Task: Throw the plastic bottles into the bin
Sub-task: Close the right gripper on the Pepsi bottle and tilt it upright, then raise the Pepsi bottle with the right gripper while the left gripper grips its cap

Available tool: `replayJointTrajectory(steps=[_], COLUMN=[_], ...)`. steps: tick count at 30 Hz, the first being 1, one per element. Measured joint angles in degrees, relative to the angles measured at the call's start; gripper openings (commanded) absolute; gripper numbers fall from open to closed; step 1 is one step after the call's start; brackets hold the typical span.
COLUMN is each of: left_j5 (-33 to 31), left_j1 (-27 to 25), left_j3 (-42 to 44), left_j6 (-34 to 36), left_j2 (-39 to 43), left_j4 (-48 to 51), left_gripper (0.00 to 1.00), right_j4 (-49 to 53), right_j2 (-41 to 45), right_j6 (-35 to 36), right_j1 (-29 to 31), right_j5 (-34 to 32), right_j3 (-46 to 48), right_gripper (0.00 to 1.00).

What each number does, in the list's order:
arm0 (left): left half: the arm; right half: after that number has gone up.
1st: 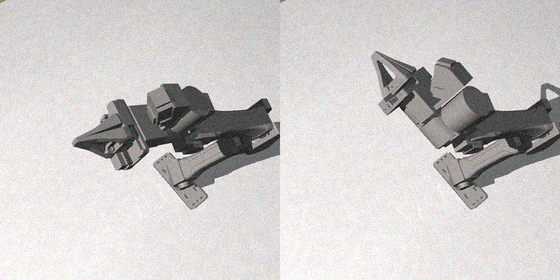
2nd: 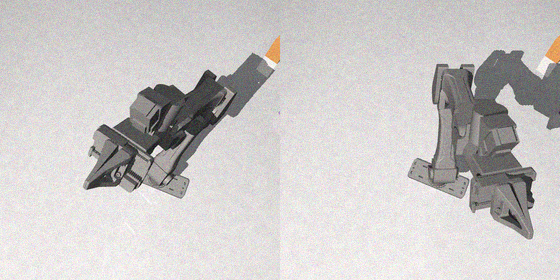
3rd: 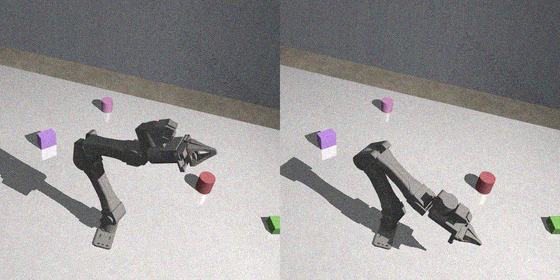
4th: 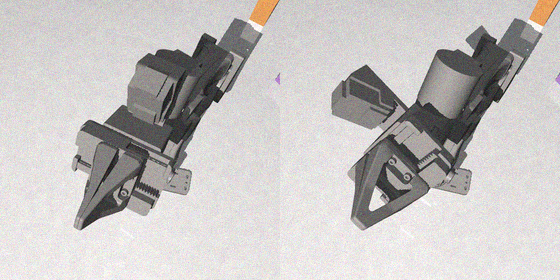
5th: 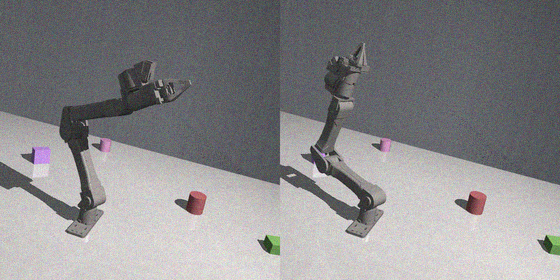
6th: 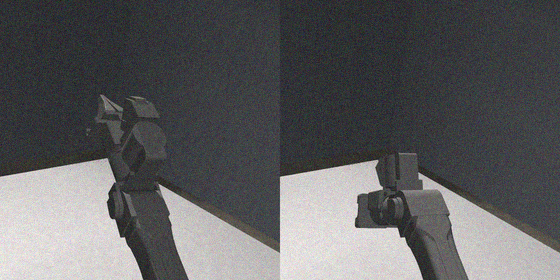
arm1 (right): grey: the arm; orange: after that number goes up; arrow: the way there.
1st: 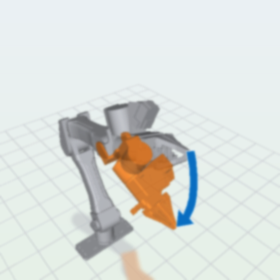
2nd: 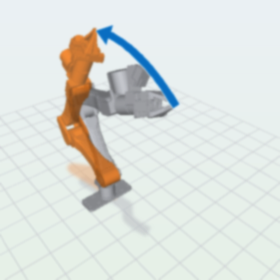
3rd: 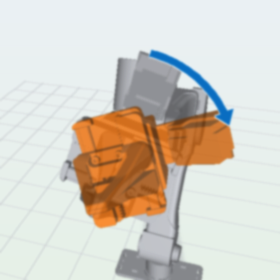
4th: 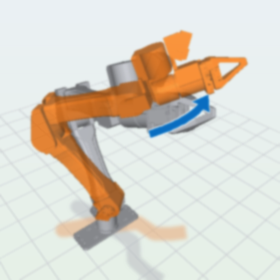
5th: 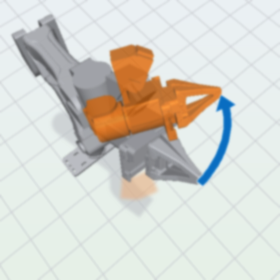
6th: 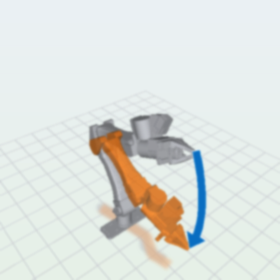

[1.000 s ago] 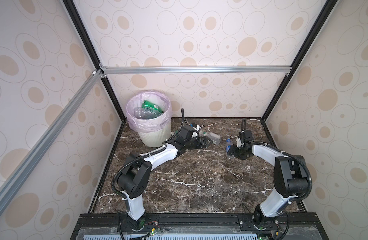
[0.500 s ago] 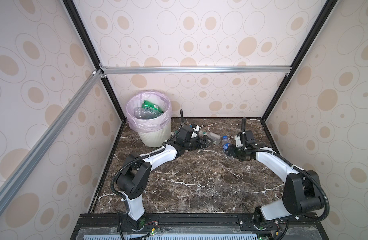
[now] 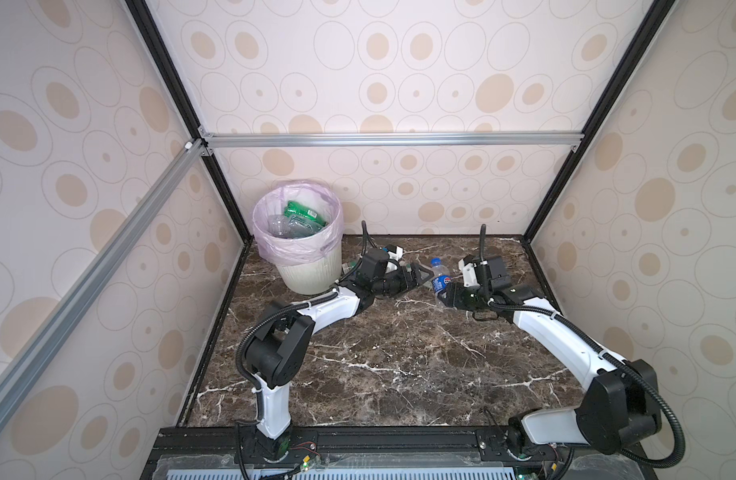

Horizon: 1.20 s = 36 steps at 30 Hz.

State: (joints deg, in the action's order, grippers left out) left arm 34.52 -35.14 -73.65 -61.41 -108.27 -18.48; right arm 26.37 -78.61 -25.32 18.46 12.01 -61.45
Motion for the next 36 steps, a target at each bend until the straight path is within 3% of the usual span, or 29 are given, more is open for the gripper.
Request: replayJointTrajectory(steps=[11,25,36], left_j5=[0.4,0.1,0.0], left_j1=[0.4,0.9,1.1], left_j3=[0.0,1.6,2.6], left_j6=[-2.7,-5.3,-5.9], left_j2=[-0.1,-0.1,0.0], left_j4=[-4.4,-8.4,-9.8], left_gripper=[0.88,0.63,0.53], right_j4=[-0.6,-2.4,-2.7], right_j2=[0.0,0.8,0.8], right_j6=[-0.6,-1.2,-1.2], right_j1=[5.2,7.8,8.2], right_j5=[0.0,-0.1,-0.3], right_j3=[-1.4,-1.5,-1.5], right_gripper=[0.54,0.54,0.67])
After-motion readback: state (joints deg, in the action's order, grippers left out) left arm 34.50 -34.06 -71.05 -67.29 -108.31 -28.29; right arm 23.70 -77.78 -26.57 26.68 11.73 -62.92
